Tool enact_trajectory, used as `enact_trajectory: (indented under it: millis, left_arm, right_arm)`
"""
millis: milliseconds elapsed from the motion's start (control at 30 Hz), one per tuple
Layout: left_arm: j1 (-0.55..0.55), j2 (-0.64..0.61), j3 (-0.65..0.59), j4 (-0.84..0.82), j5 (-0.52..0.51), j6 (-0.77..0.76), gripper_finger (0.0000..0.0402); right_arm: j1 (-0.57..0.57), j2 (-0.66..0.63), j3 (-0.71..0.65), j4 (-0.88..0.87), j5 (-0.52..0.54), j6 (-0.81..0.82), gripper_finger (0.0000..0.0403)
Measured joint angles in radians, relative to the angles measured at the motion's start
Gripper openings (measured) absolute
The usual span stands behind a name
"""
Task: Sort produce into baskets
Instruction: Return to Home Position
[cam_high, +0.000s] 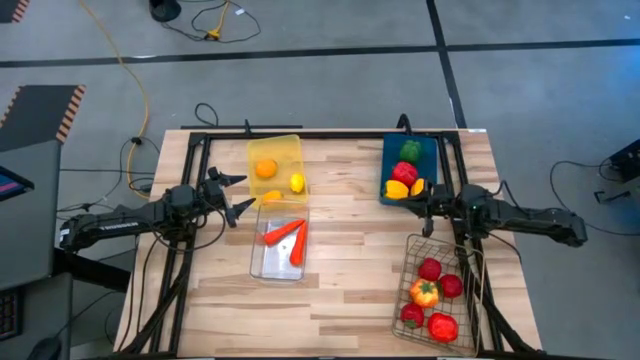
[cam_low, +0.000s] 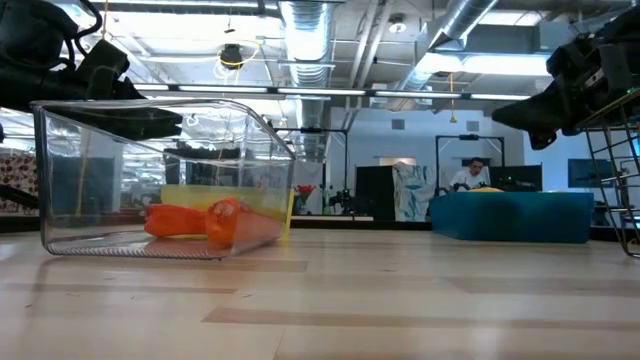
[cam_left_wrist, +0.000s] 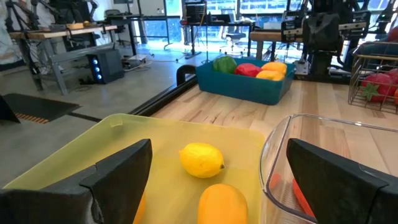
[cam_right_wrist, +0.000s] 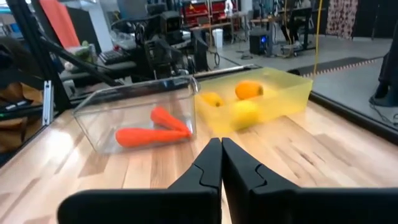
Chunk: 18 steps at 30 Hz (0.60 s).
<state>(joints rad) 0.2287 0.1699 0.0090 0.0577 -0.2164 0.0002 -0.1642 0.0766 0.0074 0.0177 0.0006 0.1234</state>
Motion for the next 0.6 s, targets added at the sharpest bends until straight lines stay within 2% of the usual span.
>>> enact_trajectory:
  millis: [200,600]
  left_arm:
    - [0.000,0.000,0.000,0.000,0.000,0.000,0.0359]
    - [-0.005,-0.001,0.000,0.000,-0.001,0.000,0.0359]
  right_arm:
    - [0.000,0.039,0.000,-0.004,0.001,0.000,0.0043]
    - [0.000,0.042,-0.001,-0.006,0.000,0.000,0.0043]
